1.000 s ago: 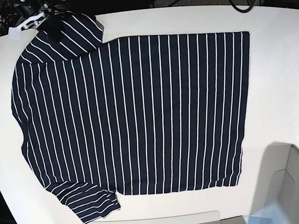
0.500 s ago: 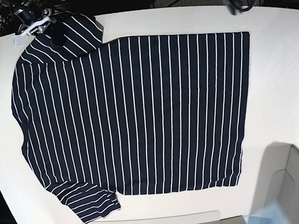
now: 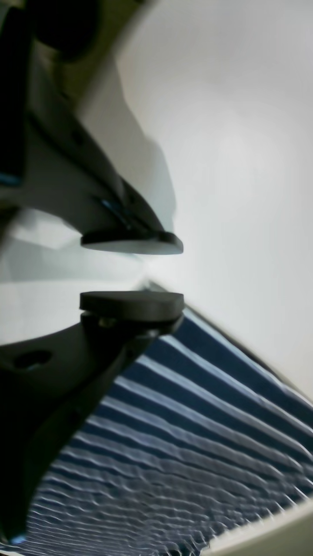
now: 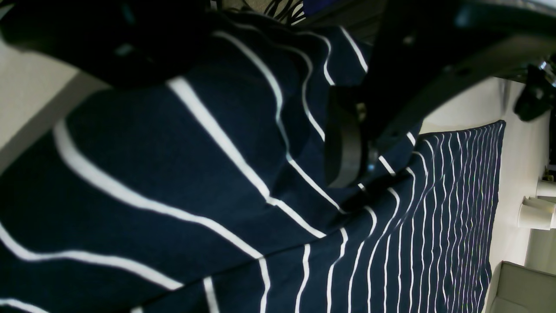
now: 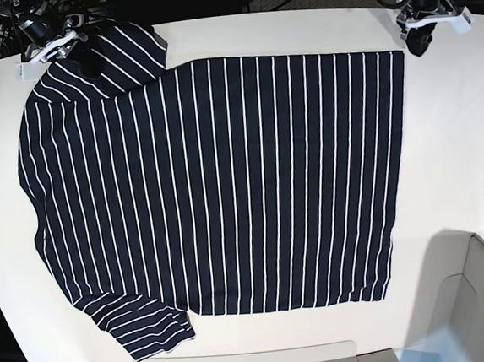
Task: Fold the T-shirt properly
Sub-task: 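Move the left gripper to the opposite shoulder corner and grasp it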
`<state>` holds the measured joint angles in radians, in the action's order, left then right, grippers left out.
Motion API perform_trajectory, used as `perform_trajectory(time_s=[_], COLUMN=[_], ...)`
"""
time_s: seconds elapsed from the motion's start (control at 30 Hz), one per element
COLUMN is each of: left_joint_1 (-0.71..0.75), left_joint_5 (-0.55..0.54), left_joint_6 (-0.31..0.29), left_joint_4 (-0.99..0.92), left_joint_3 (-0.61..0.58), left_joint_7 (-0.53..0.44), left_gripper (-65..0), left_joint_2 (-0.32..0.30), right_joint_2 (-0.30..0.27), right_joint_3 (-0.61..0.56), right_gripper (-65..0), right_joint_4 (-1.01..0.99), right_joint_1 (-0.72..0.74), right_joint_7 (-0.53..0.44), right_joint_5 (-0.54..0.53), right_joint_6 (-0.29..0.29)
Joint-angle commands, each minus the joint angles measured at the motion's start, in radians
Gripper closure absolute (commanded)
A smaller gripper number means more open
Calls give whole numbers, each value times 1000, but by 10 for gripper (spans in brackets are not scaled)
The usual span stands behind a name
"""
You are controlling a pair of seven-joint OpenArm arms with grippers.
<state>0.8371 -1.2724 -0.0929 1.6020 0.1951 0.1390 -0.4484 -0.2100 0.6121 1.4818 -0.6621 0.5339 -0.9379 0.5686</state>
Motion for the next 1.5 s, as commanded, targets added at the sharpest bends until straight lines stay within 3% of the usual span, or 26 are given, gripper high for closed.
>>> perform_trajectory(time_s=[0.0, 0.3, 0.47, 0.7, 0.77, 0.87, 0.97, 1.13, 1.23, 1.47], left_joint_1=[3, -129, -187, -187, -187, -187, -181, -141, -111, -39], left_joint_5=[1, 1, 7, 9, 9, 9, 9, 7, 9, 7], left_joint_6=[-11, -12, -14, -14, -14, -14, -12, -12, -12, -12], left_joint_4=[13, -62, -101, -101, -101, -101, -95, -58, -21, 83], left_joint_3=[19, 14, 14, -30, -32, -27, -27, -24, -10, 93], left_joint_7=[4, 221, 293, 285, 285, 290, 291, 284, 282, 291], left_gripper=[-158, -158, -158, -152, -108, 0, 0, 0, 0, 0], left_joint_2=[-8, -7, 30, 30, 30, 30, 27, 27, 27, 32], right_joint_2=[-21, -21, -22, -24, -24, -29, -30, -22, 11, 24], right_joint_3=[7, -1, -1, 2, 4, 4, 6, 36, 99, 174], right_gripper=[-267, -267, -267, -266, -247, -136, 0, 0, 0, 0], right_joint_4=[6, 10, 10, 10, 12, 27, 75, 156, 196, 257], right_joint_1=[-8, 8, 8, 6, 3, 0, -3, -26, -38, -66], right_joint_7=[12, 12, 12, 12, 12, 12, 12, 12, 12, 12], right_joint_5=[16, 16, 16, 16, 16, 23, 86, 168, 171, 173], right_joint_6=[-14, -15, -15, -15, -15, -15, -15, -15, -12, -9])
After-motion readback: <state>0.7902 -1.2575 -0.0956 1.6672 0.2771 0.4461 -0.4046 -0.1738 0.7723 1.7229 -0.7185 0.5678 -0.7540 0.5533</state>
